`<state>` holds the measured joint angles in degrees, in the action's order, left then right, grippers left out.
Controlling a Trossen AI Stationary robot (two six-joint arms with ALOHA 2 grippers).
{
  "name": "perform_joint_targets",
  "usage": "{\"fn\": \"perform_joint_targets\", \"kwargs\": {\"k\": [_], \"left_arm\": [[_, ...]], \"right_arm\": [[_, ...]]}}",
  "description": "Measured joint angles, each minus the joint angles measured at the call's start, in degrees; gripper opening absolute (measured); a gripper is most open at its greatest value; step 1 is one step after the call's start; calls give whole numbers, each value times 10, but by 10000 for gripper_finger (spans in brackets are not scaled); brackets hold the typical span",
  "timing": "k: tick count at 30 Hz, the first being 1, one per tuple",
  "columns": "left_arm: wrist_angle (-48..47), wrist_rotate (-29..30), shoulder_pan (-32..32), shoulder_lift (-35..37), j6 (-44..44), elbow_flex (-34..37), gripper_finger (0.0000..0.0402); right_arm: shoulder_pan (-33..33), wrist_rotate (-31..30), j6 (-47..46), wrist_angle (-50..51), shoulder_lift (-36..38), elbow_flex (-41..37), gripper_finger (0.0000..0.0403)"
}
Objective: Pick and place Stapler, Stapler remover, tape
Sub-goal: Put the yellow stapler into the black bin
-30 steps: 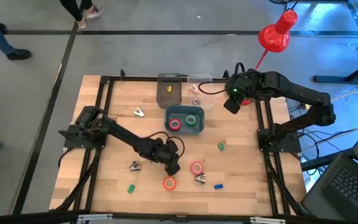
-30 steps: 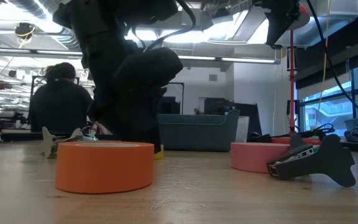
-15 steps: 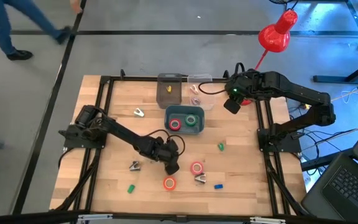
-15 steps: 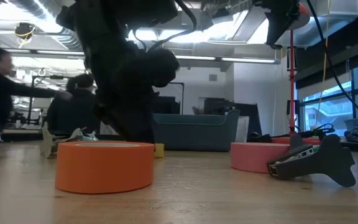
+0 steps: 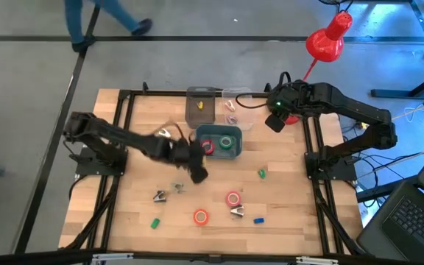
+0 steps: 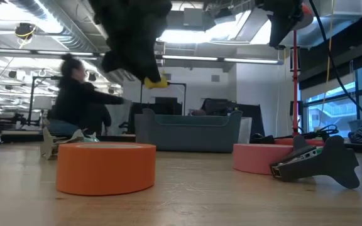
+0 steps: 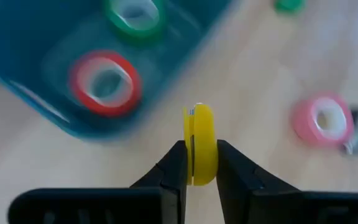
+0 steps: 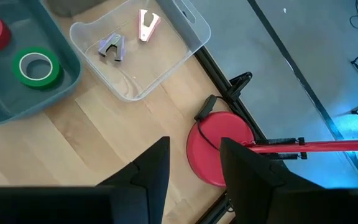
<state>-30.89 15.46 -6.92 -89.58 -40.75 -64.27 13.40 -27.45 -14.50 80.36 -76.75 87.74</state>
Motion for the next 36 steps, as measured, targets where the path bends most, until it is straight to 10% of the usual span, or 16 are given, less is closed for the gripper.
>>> {"fn": "perform_joint_targets", "kwargs": {"k": [17, 36], "left_arm": [[58, -206, 449, -9, 329, -20, 49], [-51, -261, 425, -259, 522, -194, 49]], "right_arm": [[0, 17, -61, -4, 0, 0, 145], [64, 36, -63, -15, 0, 0, 145]]}}
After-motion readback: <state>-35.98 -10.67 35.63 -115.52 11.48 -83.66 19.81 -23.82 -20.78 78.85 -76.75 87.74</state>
